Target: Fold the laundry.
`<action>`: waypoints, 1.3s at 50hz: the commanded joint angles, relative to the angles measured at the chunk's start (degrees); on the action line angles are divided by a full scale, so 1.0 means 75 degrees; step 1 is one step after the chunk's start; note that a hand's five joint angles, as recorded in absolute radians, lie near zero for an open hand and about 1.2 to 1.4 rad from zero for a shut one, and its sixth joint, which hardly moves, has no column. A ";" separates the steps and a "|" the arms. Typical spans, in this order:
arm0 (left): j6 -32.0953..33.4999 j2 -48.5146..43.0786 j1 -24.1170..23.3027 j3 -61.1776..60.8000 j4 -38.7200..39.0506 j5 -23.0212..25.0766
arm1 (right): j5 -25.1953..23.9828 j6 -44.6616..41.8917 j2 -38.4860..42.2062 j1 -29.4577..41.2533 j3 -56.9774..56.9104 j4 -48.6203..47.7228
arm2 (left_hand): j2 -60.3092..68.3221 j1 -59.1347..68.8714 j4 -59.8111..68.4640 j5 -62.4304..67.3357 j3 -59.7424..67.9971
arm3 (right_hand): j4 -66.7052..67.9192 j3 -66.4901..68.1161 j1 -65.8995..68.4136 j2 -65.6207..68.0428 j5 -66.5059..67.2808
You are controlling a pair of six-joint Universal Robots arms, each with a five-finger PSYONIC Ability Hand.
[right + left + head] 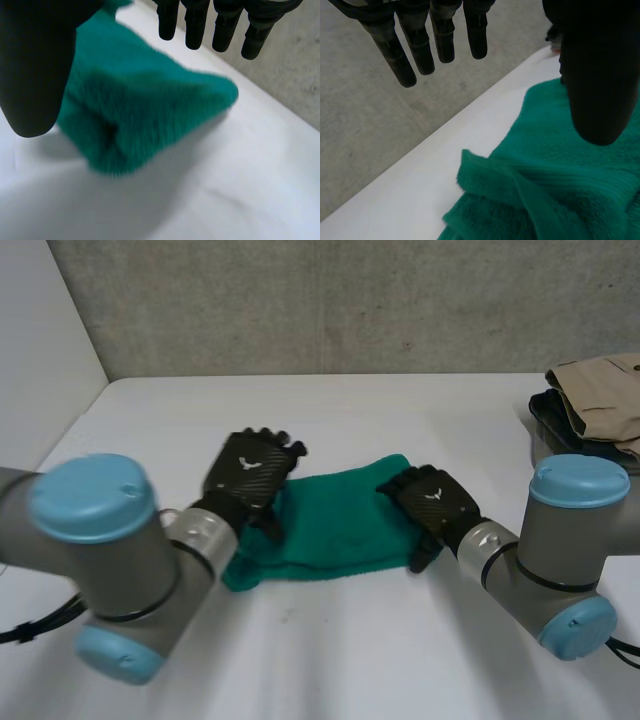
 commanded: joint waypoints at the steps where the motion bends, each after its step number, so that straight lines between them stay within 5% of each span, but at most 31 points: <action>1: 0.1013 -0.1625 -0.0186 0.1377 0.0052 -0.0315 | 0.0342 -0.0187 0.0139 -0.0055 0.0060 -0.0268 | -0.0291 -0.0325 -0.0293 -0.0152 -0.0361 | 0.1652 0.1669 0.1567 0.1665 0.1575; 10: 0.1531 -0.2402 0.0306 0.1942 -0.0170 -0.2166 | 0.0307 -0.0222 -0.0014 -0.0055 0.0341 -0.0843 | 0.0291 0.0257 0.0289 0.0431 0.0222 | 0.6341 0.6358 0.6256 0.6354 0.6264; 13: 0.1554 -0.2215 0.0283 0.1603 -0.0393 -0.2227 | 0.0272 -0.0257 -0.0061 -0.0055 0.0411 -0.0902 | 0.0404 0.0370 0.0402 0.0544 0.0335 | 0.9034 0.9051 0.8949 0.9047 0.8958; 22: 0.1356 -0.0658 -0.0010 0.0349 -0.0850 -0.1933 | 0.0400 -0.0631 -0.0400 -0.0160 0.0482 -0.0540 | 0.0247 0.0213 0.0246 0.0387 0.0178 | 0.9040 0.9057 0.8955 0.9053 0.8963; 35: 0.0336 0.2004 0.0130 -0.1046 -0.0862 -0.1770 | 0.0729 -0.2706 -0.1841 -0.0655 0.0811 0.0037 | -0.0493 -0.0527 -0.0495 -0.0353 -0.0563 | 0.9040 0.9057 0.8955 0.9053 0.8963; 38: 0.0207 0.2075 0.0201 -0.1070 -0.0874 -0.1641 | 0.0472 -0.2788 -0.1947 0.0119 0.0775 -0.0432 | -0.0493 -0.0527 -0.0495 -0.0353 -0.0563 | 0.9040 0.9057 0.8955 0.9053 0.8963; 45: 0.0008 0.1829 0.0377 -0.1000 -0.0932 -0.1722 | -0.1506 -0.2777 -0.1282 0.1969 0.1138 -0.1487 | -0.0515 -0.0549 -0.0517 -0.0376 -0.0585 | 0.9040 0.9057 0.8955 0.9053 0.8963; 47: -0.0109 0.1770 0.0388 -0.1000 -0.0944 -0.1781 | -0.1615 -0.2742 -0.0966 0.2112 0.0976 -0.1465 | -0.0582 -0.0616 -0.0584 -0.0442 -0.0652 | 0.9040 0.9057 0.8955 0.9053 0.8963; 48: -0.0203 0.1735 0.0389 -0.1000 -0.0933 -0.1816 | -0.1418 -0.2660 -0.0696 0.2136 0.0742 -0.1348 | -0.0605 -0.0639 -0.0607 -0.0465 -0.0674 | 0.8327 0.8344 0.8242 0.8339 0.8250; 51: -0.0308 0.1688 0.0412 -0.0953 -0.0909 -0.1793 | -0.0391 -0.2054 -0.0402 0.2079 0.0203 -0.0590 | -0.0970 -0.1004 -0.0971 -0.0830 -0.1039 | -0.0293 -0.0276 -0.0378 -0.0280 -0.0370; 53: -0.0379 0.1665 0.0412 -0.0836 -0.0897 -0.1770 | 0.0093 -0.1061 -0.0377 0.1915 -0.0044 -0.0108 | -0.0970 -0.1004 -0.0971 -0.0830 -0.1039 | -0.0293 -0.0276 -0.0378 -0.0280 -0.0370; 60: -0.0683 0.1442 0.0225 -0.0239 -0.0897 -0.1547 | -0.0209 0.1756 -0.1055 0.0920 -0.0092 -0.0070 | -0.0970 -0.1004 -0.0971 -0.0830 -0.1039 | -0.0293 -0.0276 -0.0378 -0.0280 -0.0370; 65: -0.1163 0.0765 -0.0255 0.0614 -0.0920 -0.0543 | -0.0279 0.3057 -0.1315 0.0122 -0.0255 0.0491 | -0.0970 -0.1004 -0.0971 -0.0830 -0.1039 | -0.0293 -0.0276 -0.0378 -0.0280 -0.0370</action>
